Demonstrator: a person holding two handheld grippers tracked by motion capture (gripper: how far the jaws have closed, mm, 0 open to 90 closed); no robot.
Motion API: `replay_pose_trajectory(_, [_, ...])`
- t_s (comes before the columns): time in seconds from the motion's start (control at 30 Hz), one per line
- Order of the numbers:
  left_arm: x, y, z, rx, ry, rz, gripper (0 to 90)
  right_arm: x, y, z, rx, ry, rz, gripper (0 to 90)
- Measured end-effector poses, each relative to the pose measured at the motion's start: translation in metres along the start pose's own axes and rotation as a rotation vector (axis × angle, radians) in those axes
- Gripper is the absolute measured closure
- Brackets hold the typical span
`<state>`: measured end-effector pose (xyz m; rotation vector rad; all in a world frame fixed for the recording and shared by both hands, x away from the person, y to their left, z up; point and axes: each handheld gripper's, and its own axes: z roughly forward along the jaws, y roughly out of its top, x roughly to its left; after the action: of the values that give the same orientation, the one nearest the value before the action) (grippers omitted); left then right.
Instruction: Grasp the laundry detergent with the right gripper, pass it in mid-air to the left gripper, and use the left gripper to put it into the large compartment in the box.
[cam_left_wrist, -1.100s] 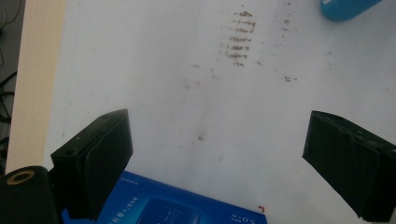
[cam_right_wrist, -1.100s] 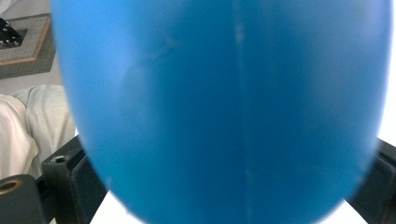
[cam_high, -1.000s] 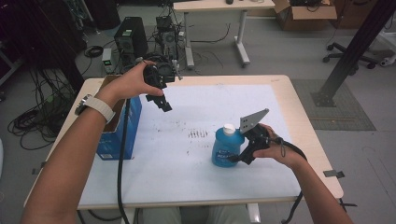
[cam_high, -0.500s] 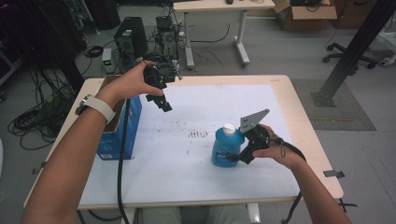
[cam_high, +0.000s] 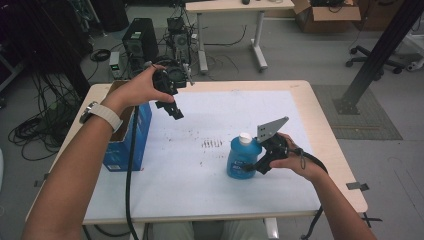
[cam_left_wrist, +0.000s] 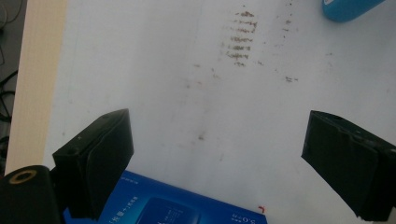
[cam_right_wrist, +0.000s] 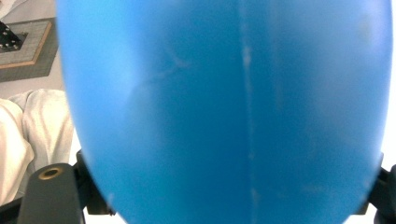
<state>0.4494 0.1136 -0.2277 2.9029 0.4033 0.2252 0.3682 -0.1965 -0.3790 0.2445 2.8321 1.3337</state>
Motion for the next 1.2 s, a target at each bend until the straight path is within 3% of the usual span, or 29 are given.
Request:
replay_pose_trajectory(0.67, [0.0004,-0.0018,-0.0011,-0.002,0.003,-0.004,9.2,0.0000,0.0001,-0.0010,-0.005,-0.016,-0.019,30.3])
replay_pose_trajectory(0.97, [0.0004,-0.0018,-0.0012,-0.001,0.005,-0.003,9.3,-0.0003,-0.0008,-0.0006,-0.010,-0.009,-0.017,33.7])
replay_pose_trajectory(1.2, [-0.0001,-0.0018,-0.0013,-0.002,0.007,-0.003,9.3,-0.0007,-0.0041,-0.0011,-0.038,0.014,-0.007,41.7])
